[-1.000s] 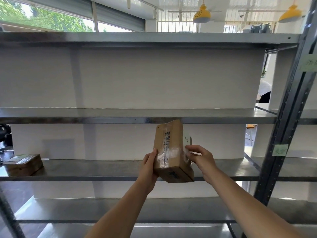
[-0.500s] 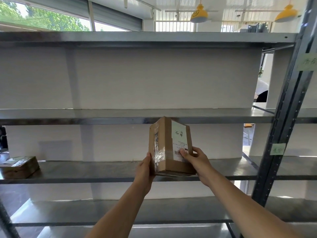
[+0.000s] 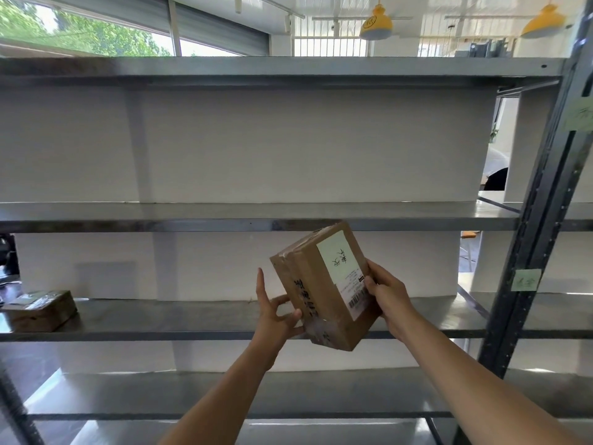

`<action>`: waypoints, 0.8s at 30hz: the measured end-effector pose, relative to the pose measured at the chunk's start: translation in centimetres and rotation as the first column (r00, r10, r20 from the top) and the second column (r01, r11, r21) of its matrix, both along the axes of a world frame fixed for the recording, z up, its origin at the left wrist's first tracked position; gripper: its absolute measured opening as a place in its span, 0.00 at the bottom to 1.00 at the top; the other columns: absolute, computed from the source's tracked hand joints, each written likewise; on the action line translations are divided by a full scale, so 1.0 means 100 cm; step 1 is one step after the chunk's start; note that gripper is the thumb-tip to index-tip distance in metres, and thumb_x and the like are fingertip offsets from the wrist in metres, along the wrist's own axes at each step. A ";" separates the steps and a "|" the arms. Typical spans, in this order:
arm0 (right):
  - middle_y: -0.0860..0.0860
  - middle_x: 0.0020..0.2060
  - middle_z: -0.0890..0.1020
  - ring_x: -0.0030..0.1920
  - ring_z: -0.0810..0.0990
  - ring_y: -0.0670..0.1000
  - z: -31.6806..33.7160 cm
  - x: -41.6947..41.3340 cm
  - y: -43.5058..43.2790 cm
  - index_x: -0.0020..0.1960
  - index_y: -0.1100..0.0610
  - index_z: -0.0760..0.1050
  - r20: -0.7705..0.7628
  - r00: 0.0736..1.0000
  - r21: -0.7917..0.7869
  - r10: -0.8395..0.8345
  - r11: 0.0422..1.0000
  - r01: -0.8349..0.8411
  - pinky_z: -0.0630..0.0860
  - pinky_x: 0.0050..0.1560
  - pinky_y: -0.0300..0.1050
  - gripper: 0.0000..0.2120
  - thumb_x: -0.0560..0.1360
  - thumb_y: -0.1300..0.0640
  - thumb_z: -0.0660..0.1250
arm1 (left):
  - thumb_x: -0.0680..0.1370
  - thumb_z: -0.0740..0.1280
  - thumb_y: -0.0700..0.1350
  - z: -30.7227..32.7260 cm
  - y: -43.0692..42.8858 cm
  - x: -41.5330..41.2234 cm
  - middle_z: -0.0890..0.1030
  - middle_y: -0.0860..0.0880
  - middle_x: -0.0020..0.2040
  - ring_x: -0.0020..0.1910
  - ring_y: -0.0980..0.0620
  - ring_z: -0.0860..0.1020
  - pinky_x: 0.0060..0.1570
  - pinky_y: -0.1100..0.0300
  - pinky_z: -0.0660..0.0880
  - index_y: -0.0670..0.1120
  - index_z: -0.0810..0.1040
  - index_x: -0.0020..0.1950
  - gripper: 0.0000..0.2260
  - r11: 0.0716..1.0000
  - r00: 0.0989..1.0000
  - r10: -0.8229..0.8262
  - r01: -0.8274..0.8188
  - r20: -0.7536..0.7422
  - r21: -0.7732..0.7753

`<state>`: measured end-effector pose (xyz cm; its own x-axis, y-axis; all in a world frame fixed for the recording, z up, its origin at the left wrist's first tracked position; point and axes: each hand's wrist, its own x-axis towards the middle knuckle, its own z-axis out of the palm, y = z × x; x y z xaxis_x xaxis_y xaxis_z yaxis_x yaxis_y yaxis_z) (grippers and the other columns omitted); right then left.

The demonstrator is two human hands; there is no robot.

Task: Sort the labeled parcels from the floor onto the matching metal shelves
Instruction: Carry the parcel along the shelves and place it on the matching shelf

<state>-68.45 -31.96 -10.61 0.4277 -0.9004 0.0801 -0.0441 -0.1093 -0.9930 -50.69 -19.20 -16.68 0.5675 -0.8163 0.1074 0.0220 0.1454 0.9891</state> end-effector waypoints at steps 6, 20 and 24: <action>0.47 0.58 0.79 0.60 0.77 0.54 0.001 -0.004 -0.007 0.60 0.44 0.76 0.015 0.998 -0.063 -0.062 0.996 0.063 0.80 0.48 0.45 0.12 0.78 0.55 0.68 | 0.71 0.73 0.26 0.004 -0.002 0.005 0.70 0.45 0.67 0.47 0.41 0.85 0.42 0.52 0.84 0.72 0.42 0.76 0.58 0.999 0.995 0.017 -0.013 0.099 -0.035; 0.59 0.63 0.78 0.62 0.78 0.63 -0.005 -0.004 -0.016 0.69 0.60 0.67 -0.127 0.990 0.364 0.059 0.931 -0.009 0.79 0.58 0.64 0.51 0.56 0.32 0.77 | 0.71 0.71 0.24 0.001 -0.004 -0.004 0.71 0.44 0.66 0.47 0.42 0.86 0.44 0.55 0.84 0.63 0.50 0.74 0.49 0.978 0.986 0.135 -0.116 0.102 -0.174; 0.56 0.63 0.79 0.62 0.78 0.59 -0.007 -0.004 -0.016 0.67 0.59 0.72 -0.050 0.993 0.314 0.111 0.945 -0.090 0.79 0.59 0.58 0.41 0.64 0.32 0.71 | 0.74 0.70 0.27 0.006 -0.003 0.000 0.71 0.45 0.69 0.47 0.43 0.86 0.44 0.53 0.84 0.63 0.50 0.74 0.44 0.979 0.988 0.144 -0.135 0.054 -0.155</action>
<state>-68.83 -33.53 -11.36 0.5120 -0.8280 -0.2287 -0.1160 0.1971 -0.9735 -50.71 -19.46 -16.06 0.6625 -0.7012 0.2635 -0.0722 0.2903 0.9542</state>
